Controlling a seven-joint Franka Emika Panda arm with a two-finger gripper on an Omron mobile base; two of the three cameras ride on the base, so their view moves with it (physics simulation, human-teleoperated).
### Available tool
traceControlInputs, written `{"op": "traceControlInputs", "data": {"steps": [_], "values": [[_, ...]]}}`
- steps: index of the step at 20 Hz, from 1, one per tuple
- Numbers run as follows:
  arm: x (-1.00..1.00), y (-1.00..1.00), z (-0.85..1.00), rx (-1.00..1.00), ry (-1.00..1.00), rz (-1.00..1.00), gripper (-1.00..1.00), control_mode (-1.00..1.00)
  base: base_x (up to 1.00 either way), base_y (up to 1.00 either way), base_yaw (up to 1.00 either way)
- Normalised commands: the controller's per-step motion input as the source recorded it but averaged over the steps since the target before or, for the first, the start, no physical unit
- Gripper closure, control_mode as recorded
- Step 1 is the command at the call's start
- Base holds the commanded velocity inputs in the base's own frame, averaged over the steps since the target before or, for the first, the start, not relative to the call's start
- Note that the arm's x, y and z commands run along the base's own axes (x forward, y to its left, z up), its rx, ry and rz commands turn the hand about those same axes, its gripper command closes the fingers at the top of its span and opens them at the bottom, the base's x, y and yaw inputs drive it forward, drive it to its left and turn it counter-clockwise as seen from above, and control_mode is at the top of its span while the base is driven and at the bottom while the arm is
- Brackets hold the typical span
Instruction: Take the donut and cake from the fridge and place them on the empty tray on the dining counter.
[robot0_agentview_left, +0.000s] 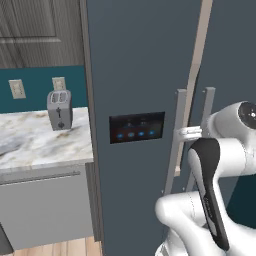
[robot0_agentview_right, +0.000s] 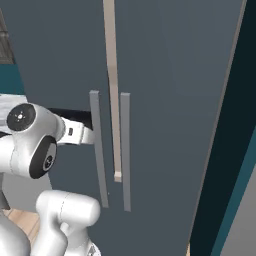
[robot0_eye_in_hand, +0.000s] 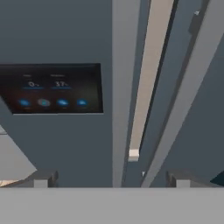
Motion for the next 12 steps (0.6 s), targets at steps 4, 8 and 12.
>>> {"op": "traceControlInputs", "data": {"steps": [4, 8, 12], "values": [[-0.55, 0.0, -0.11, 0.0, -0.19, -0.02, -1.0, -1.0, 0.0, 0.0, 0.0], [-0.24, 0.0, -0.07, 0.0, -0.1, 0.0, -1.0, -1.0, 0.0, 0.0, 0.0], [0.0, 0.0, 0.0, 0.0, 0.0, 0.0, -1.0, 1.0, -0.46, -0.03, -0.01]]}}
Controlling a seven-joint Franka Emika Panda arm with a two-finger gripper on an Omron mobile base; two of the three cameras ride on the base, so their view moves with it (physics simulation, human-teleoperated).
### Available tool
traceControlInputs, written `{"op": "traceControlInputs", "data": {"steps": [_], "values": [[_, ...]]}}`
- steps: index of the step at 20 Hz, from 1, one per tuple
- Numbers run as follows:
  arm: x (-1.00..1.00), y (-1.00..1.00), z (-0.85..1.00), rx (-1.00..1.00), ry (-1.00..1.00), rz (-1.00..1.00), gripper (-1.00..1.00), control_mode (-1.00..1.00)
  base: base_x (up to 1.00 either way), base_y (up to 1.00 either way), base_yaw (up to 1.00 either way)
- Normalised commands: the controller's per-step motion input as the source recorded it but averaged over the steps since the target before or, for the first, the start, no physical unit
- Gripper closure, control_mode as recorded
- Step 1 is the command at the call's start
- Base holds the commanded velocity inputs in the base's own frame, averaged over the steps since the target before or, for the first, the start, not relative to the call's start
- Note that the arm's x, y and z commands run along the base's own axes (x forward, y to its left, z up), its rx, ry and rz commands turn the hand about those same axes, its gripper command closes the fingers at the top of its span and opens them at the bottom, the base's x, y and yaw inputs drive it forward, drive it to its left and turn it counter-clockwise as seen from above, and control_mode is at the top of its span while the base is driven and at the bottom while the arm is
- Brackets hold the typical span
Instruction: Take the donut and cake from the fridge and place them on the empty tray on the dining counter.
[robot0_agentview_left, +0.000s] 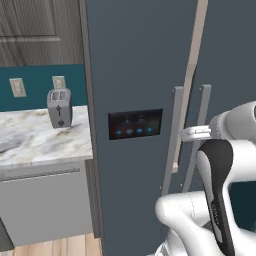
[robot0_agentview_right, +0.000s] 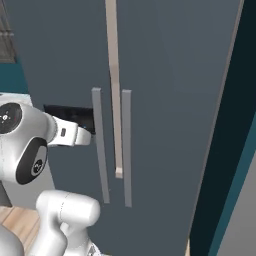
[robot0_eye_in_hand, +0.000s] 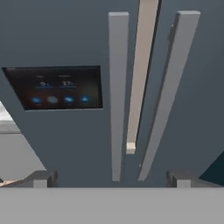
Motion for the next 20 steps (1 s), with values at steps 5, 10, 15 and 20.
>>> {"op": "traceControlInputs", "data": {"steps": [5, 10, 15, 20], "values": [[0.0, 0.0, 0.0, 0.0, 0.0, 0.0, -1.0, 1.0, -0.86, -0.14, -0.02], [0.0, 0.0, 0.0, 0.0, 0.0, 0.0, -1.0, 1.0, -0.76, -0.12, -0.02], [0.0, 0.0, 0.0, 0.0, 0.0, 0.0, -1.0, 1.0, -0.48, -0.06, -0.01], [0.0, 0.0, 0.0, 0.0, 0.0, 0.0, -1.0, 1.0, -0.03, 0.0, 0.0]]}}
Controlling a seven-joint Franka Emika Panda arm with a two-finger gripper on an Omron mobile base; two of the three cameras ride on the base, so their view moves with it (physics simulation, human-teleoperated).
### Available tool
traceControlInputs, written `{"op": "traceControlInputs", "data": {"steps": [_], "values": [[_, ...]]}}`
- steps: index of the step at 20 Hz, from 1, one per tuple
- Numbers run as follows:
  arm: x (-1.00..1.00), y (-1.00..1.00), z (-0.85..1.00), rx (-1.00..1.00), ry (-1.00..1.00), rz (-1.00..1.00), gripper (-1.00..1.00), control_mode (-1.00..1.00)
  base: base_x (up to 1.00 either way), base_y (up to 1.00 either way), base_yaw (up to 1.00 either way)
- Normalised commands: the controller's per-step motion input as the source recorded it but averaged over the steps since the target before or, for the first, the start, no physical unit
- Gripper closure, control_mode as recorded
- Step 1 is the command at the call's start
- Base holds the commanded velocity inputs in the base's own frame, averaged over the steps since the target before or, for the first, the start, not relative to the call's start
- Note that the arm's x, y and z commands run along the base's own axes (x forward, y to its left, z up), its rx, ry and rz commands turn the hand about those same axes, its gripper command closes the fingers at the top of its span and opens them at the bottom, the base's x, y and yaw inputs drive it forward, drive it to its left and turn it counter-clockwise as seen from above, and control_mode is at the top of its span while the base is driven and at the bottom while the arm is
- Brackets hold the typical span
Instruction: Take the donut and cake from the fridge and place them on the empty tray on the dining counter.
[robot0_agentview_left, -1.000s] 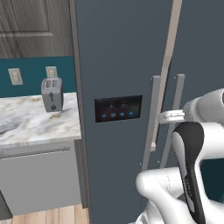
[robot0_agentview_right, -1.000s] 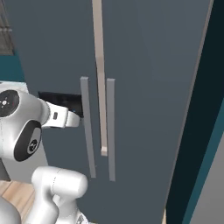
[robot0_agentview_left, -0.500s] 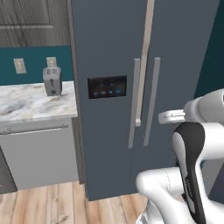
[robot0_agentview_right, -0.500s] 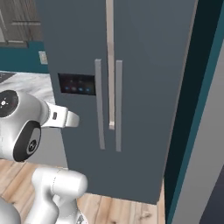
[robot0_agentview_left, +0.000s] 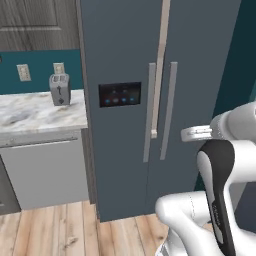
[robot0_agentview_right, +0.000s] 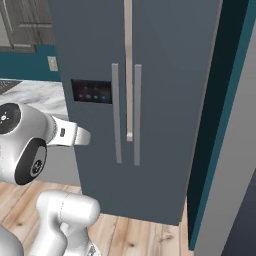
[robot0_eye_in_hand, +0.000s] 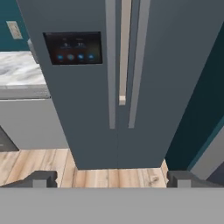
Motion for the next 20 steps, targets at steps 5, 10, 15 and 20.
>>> {"op": "traceControlInputs", "data": {"steps": [5, 10, 15, 20], "values": [[0.0, 0.0, 0.0, 0.0, 0.0, 0.0, -1.0, 1.0, 0.29, -0.05, 0.0], [0.0, 0.0, 0.0, 0.0, 0.0, 0.0, -1.0, 1.0, 0.78, -0.24, 0.0], [0.0, 0.0, 0.0, 0.0, 0.0, 0.0, -1.0, 1.0, 0.16, -0.31, 0.0], [-0.11, -0.26, -0.02, 0.0, 0.0, -0.02, -1.0, -1.0, -0.12, -0.09, 0.0]]}}
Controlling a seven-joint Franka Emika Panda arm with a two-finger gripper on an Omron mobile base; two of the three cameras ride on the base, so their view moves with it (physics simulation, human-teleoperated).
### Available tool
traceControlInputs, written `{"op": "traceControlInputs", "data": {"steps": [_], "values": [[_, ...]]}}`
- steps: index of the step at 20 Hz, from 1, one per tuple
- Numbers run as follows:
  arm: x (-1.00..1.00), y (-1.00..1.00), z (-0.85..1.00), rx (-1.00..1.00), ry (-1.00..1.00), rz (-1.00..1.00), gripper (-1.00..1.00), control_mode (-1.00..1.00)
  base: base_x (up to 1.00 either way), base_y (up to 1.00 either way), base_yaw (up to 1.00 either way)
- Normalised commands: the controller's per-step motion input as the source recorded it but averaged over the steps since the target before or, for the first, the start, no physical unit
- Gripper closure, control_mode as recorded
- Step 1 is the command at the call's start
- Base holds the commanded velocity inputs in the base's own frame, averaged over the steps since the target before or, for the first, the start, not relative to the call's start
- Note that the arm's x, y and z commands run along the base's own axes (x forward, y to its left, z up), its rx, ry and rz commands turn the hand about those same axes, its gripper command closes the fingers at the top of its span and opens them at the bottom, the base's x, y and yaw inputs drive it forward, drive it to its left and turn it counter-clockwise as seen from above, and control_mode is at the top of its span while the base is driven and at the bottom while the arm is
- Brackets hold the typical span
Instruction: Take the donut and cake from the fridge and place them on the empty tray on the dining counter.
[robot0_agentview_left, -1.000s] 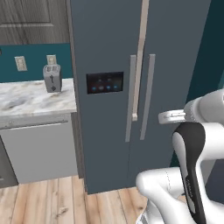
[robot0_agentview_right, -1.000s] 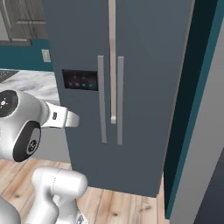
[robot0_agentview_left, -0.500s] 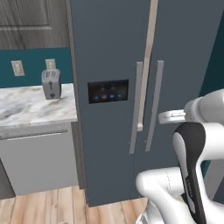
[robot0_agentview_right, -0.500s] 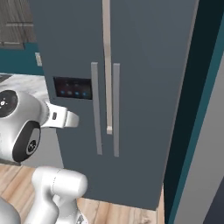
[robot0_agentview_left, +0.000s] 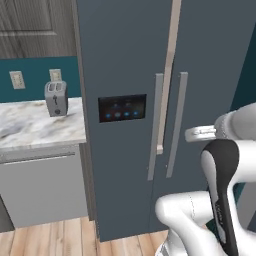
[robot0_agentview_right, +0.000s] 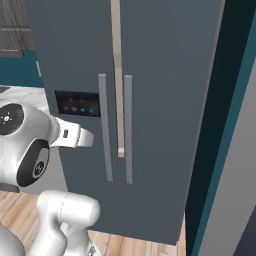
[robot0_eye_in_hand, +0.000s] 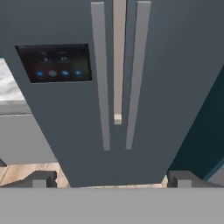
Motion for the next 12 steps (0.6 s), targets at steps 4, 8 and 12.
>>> {"op": "traceControlInputs", "data": {"steps": [4, 8, 12], "values": [[0.34, -0.79, -0.13, 0.0, 0.0, -0.12, -1.0, -1.0, 0.0, 0.0, 0.0], [0.78, -0.4, -0.16, 0.0, 0.0, -0.02, -1.0, -1.0, 0.0, 0.0, 0.0], [1.0, -0.04, -0.27, 0.0, 0.0, 0.0, -1.0, -1.0, 0.0, 0.0, 0.0]]}}
